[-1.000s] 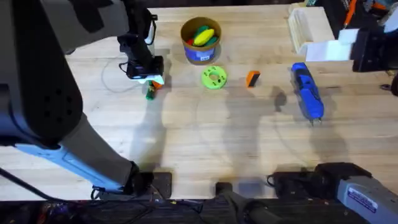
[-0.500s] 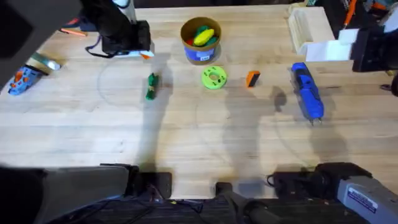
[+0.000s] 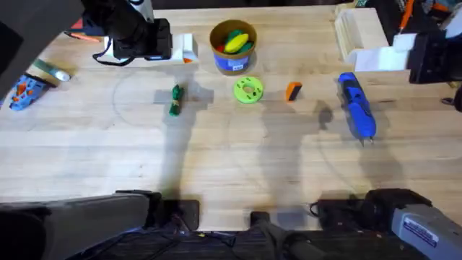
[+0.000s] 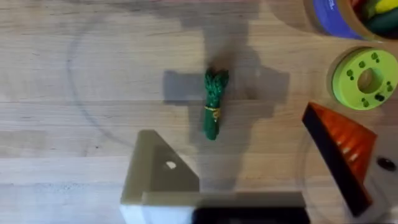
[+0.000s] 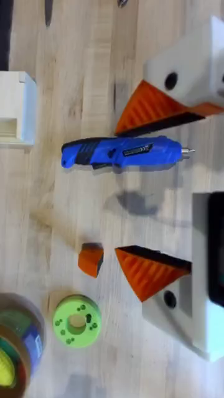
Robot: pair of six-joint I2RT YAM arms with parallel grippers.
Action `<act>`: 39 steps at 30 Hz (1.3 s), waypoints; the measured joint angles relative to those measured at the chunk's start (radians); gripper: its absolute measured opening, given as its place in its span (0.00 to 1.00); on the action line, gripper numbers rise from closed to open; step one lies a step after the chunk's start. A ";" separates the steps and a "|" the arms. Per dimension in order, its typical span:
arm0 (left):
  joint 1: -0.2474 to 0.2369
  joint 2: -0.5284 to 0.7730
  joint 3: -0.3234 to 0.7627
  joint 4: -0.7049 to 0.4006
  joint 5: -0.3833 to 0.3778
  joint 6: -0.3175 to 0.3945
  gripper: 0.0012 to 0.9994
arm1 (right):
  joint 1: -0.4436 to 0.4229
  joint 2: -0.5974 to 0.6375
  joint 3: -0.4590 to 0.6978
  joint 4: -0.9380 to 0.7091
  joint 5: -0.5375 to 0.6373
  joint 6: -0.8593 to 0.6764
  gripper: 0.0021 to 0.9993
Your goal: Pick up the gripper from the table and insert it into the empty holder that is missing its gripper. Then pick up a screw, insert it into the mounting hole, and use the screwdriver to tighten it. Finally, clean up the table by picking up the vegetable and placing it into the bucket.
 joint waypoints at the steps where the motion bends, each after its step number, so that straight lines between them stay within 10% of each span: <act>1: 0.000 0.000 0.000 0.000 0.000 0.000 0.99 | 0.000 0.000 0.000 -0.003 0.000 0.000 0.99; 15: 0.000 0.000 0.000 0.016 0.000 0.000 0.99 | 0.000 0.000 0.000 -0.023 0.000 0.000 0.99; 30: 0.000 0.000 0.000 0.342 -0.019 0.000 0.99 | 0.000 0.000 0.000 -0.023 0.000 0.000 0.99; 39: 0.000 0.000 0.000 0.358 -0.025 0.000 0.99 | 0.000 0.000 0.000 -0.023 0.000 0.000 0.99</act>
